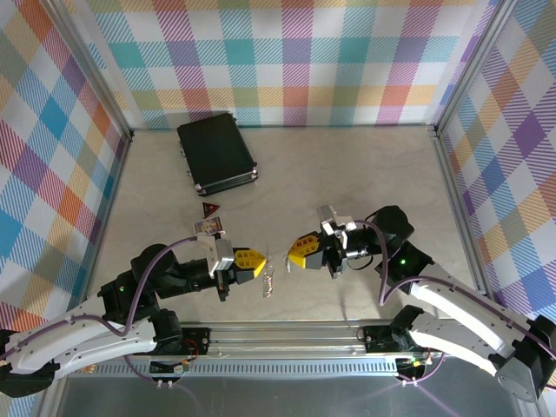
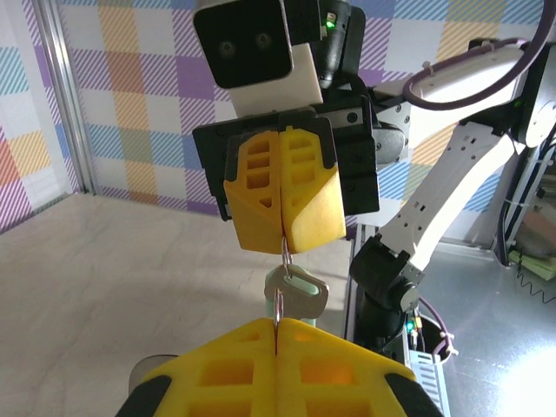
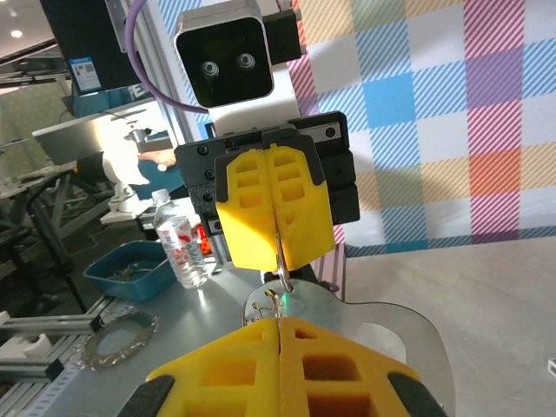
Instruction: Put the keys on the keyring
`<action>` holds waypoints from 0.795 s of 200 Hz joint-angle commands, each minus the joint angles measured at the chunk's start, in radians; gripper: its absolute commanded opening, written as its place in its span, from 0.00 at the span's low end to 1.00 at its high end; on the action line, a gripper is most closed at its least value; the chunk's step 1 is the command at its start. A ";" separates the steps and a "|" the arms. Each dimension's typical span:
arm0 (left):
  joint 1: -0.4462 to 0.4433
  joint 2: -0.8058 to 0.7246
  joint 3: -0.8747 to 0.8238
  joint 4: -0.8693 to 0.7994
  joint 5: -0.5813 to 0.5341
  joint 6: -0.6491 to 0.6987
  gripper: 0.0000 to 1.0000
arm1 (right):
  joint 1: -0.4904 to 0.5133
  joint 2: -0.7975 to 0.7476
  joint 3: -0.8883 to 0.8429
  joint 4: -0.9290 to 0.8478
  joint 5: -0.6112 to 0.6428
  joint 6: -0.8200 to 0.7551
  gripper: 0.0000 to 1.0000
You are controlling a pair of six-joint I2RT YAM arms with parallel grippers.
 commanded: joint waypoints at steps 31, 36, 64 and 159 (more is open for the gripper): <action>-0.006 -0.001 0.002 0.041 -0.032 -0.002 0.00 | 0.007 0.002 0.029 -0.242 0.233 -0.084 0.00; -0.007 -0.005 0.000 0.035 -0.043 -0.002 0.00 | 0.007 0.017 0.035 -0.269 0.258 -0.087 0.00; -0.006 -0.022 -0.003 -0.017 -0.107 -0.003 0.00 | 0.008 0.081 0.033 -0.351 0.333 -0.089 0.00; -0.006 -0.083 -0.016 -0.130 -0.211 0.026 0.00 | 0.191 0.282 -0.145 -0.175 0.723 -0.090 0.00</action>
